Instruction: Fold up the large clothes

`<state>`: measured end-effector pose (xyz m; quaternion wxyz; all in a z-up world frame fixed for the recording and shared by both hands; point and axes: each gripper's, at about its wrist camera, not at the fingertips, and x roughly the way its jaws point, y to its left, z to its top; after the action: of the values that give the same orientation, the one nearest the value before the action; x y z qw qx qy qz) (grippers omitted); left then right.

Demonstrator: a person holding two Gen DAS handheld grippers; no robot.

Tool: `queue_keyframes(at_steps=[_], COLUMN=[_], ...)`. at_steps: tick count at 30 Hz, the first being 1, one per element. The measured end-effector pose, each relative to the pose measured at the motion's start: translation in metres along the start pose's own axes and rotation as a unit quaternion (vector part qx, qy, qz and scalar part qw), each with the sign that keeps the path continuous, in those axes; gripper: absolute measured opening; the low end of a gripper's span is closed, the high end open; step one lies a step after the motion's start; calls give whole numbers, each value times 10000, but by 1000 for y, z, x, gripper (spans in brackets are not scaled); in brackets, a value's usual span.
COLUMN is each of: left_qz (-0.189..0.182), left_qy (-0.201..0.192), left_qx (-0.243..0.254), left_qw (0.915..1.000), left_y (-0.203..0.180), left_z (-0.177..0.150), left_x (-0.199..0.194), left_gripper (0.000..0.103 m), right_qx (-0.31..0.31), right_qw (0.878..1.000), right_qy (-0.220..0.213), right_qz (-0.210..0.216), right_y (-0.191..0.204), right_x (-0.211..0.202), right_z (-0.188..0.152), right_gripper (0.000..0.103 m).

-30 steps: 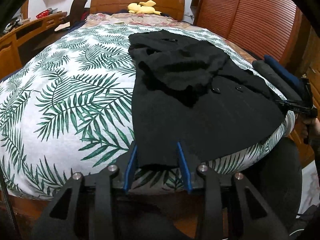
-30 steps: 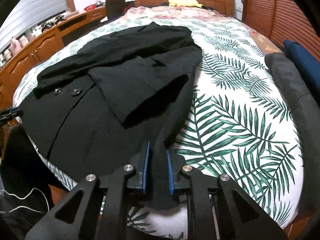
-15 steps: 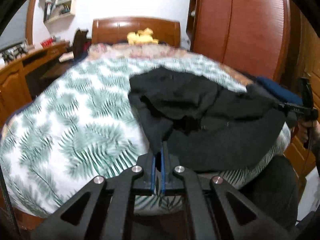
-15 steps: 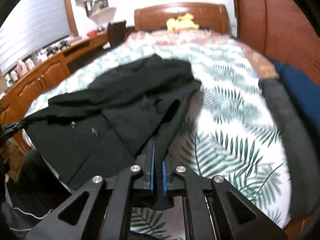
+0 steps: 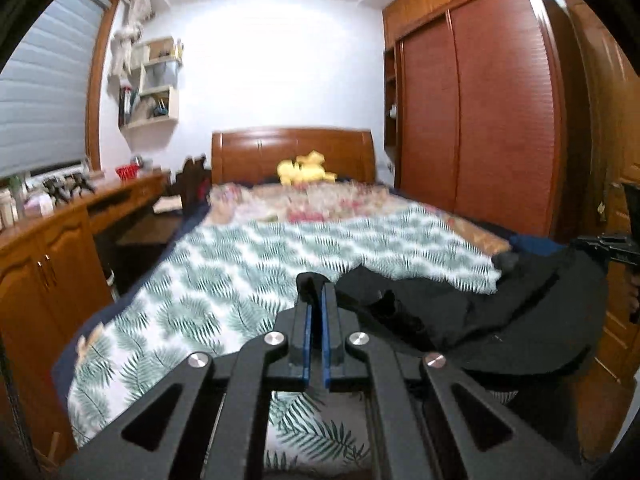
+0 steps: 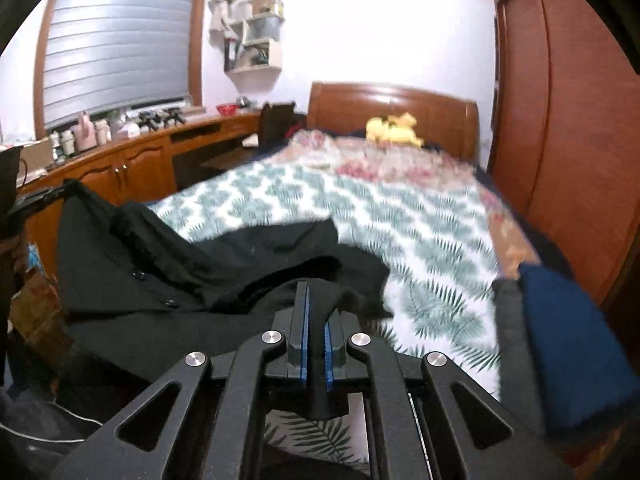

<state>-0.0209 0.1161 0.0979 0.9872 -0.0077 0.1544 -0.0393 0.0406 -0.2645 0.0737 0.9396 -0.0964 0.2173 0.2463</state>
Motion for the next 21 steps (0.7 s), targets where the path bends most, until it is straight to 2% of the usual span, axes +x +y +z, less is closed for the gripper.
queue_keyframes(at_steps=[5, 8, 11, 16, 21], left_qz=[-3, 50, 65, 216, 362], left_qy=[-293, -296, -100, 374, 615], left_qx=[46, 72, 14, -55, -176], left_qw=[9996, 9995, 9999, 9991, 9973], left_y=[2, 4, 3, 6, 12], left_z=[21, 26, 23, 6, -1], left_x=[-33, -33, -13, 62, 128], left_gripper=[1, 1, 1, 1, 1], right_qx=[34, -37, 11, 160, 283], right_qw=[9993, 9993, 9999, 9997, 9979], right_qy=[-370, -375, -141, 176, 489], right_qz=[90, 6, -34, -57, -321], right_y=[5, 5, -2, -17, -40], right_x=[-50, -57, -34, 24, 104], right_z=[13, 10, 2, -11, -12], right_gripper=[3, 3, 3, 3, 3])
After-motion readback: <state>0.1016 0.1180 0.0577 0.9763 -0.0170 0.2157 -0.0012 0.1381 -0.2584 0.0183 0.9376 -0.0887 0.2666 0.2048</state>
